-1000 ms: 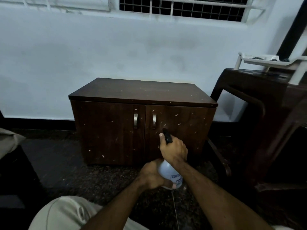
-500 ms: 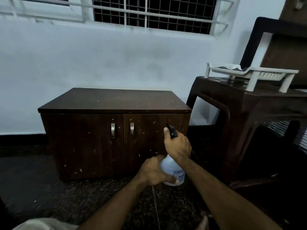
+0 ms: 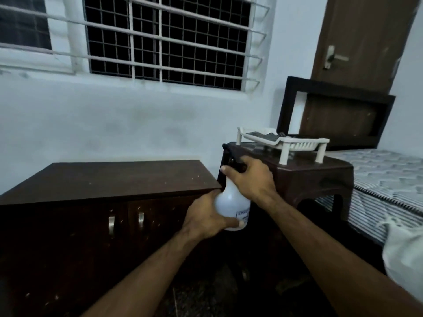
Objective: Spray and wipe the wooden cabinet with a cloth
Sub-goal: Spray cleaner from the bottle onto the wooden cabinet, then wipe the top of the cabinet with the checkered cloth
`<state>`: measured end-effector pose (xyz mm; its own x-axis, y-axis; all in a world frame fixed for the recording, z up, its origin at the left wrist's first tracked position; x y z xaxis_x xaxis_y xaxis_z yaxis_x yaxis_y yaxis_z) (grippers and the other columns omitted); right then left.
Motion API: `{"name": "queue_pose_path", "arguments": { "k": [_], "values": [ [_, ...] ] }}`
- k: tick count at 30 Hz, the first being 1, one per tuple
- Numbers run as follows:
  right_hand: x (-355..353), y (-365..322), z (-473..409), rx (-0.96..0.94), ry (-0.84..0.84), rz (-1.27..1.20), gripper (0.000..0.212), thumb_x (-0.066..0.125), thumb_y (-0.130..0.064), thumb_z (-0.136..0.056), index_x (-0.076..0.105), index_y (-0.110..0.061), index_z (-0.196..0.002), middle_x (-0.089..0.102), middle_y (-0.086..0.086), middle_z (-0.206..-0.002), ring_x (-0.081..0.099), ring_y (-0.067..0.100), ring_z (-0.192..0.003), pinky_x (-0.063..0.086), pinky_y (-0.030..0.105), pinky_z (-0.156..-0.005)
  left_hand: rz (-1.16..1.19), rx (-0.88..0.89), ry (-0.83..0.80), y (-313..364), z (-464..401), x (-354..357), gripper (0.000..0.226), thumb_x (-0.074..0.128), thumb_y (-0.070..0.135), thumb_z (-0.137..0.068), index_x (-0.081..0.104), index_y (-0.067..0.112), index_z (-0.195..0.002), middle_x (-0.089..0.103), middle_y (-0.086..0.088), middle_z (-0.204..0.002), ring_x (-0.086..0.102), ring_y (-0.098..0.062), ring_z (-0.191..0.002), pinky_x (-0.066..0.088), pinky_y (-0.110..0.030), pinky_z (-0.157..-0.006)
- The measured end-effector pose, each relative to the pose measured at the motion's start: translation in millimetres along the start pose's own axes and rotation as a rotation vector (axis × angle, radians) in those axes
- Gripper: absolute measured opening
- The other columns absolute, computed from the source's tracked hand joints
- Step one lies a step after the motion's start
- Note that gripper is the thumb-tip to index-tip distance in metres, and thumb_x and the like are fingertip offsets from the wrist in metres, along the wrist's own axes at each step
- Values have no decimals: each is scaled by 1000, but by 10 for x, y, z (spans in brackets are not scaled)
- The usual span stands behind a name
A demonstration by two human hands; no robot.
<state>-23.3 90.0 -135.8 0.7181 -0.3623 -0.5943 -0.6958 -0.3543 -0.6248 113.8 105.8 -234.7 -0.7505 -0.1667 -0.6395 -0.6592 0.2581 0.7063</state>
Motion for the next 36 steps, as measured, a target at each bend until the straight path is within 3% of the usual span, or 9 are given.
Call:
{"name": "queue_pose_path", "arguments": {
  "k": [5,9,16,18,22,27,31,34,36],
  "values": [
    [-770,-457,-575,-81,95,8,36,73,-54,-83,72,-23,-101,74,0,-87,70,24,-84,57,38,-75,83,164,139,817,-376,-424,77,88,53,-67,56,27,-133,67,12,-110,63,-10,-93,51,-25,-78],
    [-1303,-593,-1094,-97,153,-78,27,77,-44,-84,70,-22,-98,71,0,-84,71,24,-79,61,45,-77,113,248,184,1309,-803,-636,78,78,41,-84,42,21,-151,60,4,-141,64,-16,-111,52,-32,-96],
    [-2010,-404,-1961,-78,218,-79,36,82,-33,-82,70,-16,-112,73,3,-99,72,20,-89,62,43,-82,107,344,16,1933,-1627,-443,71,62,25,-97,28,31,-158,53,6,-150,66,-20,-112,53,-38,-101],
    [-2112,-279,-2102,-68,208,-45,37,81,-31,-83,69,-16,-115,72,2,-104,71,18,-91,62,39,-79,83,365,-25,2007,-1831,-316,69,62,23,-96,29,29,-158,52,4,-151,63,-21,-118,50,-35,-104],
    [-2187,102,-2345,-44,179,10,35,80,-26,-86,70,-14,-117,73,3,-105,68,11,-80,49,15,-52,0,338,-89,1970,-2216,-56,72,66,27,-93,32,27,-156,62,4,-140,61,-18,-121,48,-28,-101],
    [-2086,563,-2439,-14,166,23,26,77,-24,-89,71,-15,-113,75,2,-99,68,8,-74,46,13,-51,-209,238,-129,1712,-2579,132,48,75,46,-80,70,28,-124,74,8,-117,67,-14,-109,53,-36,-100],
    [-2013,696,-2407,-32,165,111,32,75,-29,-90,69,-19,-120,72,-4,-100,69,13,-87,49,24,-70,-313,189,-185,1604,-2744,277,28,79,53,-66,82,37,-90,78,14,-91,68,-11,-93,58,-37,-90],
    [-2018,597,-2359,-71,188,352,52,74,-38,-89,57,-23,-136,66,0,-122,63,21,-110,51,36,-91,-384,203,-203,1642,-2829,299,33,83,49,-68,82,32,-97,78,8,-99,68,-14,-97,58,-35,-91],
    [-2039,303,-2177,-225,319,470,52,72,-39,-88,54,-27,-136,60,-1,-130,59,21,-117,52,42,-94,-451,230,-220,1676,-2879,312,32,81,44,-74,82,29,-102,78,4,-103,68,-17,-100,56,-31,-89]
  ]
}}
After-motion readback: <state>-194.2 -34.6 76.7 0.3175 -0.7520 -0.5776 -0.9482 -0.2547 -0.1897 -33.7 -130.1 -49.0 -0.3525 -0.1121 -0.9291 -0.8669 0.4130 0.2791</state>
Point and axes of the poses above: each hand's wrist, its own z-axis away from the middle knuckle, its own x-axis out of the palm, y = z × x, the point moved 10 cm from there along -z, towards the middle knuckle
